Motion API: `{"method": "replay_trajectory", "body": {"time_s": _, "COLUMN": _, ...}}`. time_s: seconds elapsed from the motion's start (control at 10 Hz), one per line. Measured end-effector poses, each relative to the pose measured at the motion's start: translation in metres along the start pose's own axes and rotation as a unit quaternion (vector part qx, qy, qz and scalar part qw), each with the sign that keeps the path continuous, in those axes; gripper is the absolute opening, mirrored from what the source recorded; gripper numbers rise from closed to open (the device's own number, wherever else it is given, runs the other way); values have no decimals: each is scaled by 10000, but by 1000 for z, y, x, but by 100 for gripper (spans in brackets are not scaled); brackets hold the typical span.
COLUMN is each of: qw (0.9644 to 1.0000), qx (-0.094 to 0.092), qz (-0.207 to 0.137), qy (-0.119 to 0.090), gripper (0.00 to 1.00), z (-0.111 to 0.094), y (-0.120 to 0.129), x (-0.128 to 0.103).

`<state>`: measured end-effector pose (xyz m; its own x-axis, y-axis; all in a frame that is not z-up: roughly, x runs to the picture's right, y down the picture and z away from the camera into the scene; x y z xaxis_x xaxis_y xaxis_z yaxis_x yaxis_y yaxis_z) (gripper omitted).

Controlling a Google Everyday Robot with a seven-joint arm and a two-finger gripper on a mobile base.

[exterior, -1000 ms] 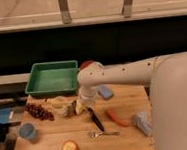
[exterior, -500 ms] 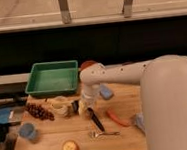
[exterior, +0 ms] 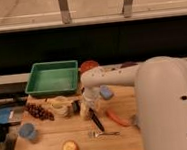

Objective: Place brush in tray

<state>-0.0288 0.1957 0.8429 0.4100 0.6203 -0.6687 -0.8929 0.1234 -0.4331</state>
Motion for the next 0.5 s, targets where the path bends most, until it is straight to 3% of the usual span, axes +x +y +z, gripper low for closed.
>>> {"method": "replay_trajectory", "body": {"time_s": 0.5, "qw": 9999, "qx": 133, "qz": -24, "qy": 52, "gripper": 4, "z": 2, "y": -1, "x": 4}}
